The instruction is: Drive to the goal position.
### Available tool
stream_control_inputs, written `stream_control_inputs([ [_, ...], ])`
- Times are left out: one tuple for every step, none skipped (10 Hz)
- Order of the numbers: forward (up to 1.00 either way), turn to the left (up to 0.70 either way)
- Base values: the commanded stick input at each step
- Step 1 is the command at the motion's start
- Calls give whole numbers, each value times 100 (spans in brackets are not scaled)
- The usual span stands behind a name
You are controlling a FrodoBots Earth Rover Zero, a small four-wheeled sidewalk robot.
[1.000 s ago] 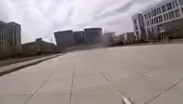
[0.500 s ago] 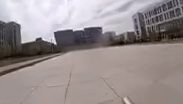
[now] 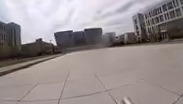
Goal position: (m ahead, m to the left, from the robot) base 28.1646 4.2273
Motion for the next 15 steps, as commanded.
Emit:
stream_control_inputs([
  [100,0],
  [100,0],
  [100,0],
  [100,0],
  [100,27],
  [100,27],
  [100,27],
  [100,27],
  [100,27],
  [100,27],
  [100,8],
  [100,0],
  [100,0],
  [100,0],
  [100,0],
])
